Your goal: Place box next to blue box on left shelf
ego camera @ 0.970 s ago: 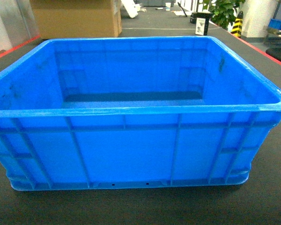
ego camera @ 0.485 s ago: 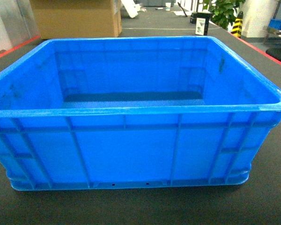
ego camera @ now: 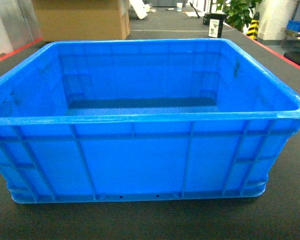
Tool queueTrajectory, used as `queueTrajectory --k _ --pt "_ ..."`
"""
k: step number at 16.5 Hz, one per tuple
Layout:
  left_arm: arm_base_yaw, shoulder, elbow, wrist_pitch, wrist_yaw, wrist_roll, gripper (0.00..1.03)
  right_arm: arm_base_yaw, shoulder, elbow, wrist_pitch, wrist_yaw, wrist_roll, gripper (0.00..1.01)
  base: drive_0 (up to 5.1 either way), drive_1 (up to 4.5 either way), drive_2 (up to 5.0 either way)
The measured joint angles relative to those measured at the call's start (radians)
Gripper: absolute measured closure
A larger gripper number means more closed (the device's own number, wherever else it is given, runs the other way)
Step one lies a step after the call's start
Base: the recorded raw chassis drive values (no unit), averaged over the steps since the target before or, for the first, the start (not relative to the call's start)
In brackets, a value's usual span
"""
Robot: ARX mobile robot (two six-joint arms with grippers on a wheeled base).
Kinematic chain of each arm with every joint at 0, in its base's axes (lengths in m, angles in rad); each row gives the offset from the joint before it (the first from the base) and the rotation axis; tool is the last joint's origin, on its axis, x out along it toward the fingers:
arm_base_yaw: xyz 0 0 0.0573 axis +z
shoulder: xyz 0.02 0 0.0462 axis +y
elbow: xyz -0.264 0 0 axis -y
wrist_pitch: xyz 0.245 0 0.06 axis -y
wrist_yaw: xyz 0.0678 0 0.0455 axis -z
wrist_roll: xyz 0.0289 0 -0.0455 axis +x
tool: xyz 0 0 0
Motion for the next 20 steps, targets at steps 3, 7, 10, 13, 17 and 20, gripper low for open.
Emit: queueTrajectory --k 3,7,10,13,17,20 --pt "0.000 0.000 0.000 0.000 0.000 0.000 0.05 0.000 0.000 0.000 0.000 0.000 0.000 0.03 0.0 0.00 0.0" --pt "0.000 0.000 0.000 0.000 0.000 0.000 0.05 0.000 0.000 0.000 0.000 0.000 0.000 0.03 0.0 0.00 0.0" --pt "0.000 0.000 0.000 0.000 0.000 0.000 0.05 0.000 0.000 0.000 0.000 0.000 0.000 0.03 0.0 0.00 0.0" --pt "0.000 0.000 0.000 0.000 0.000 0.000 0.05 0.000 0.000 0.000 0.000 0.000 0.000 0.03 0.0 0.00 0.0" --pt "0.000 0.001 0.000 -0.008 -0.002 -0.002 0.05 0.003 0.003 0.003 -0.020 0.012 0.002 0.03 0.0 0.00 0.0" --pt "-0.023 0.167 0.068 -0.095 -0.032 -0.039 0.05 0.056 0.266 0.101 -0.145 0.154 0.065 0.03 0.0 0.00 0.0"
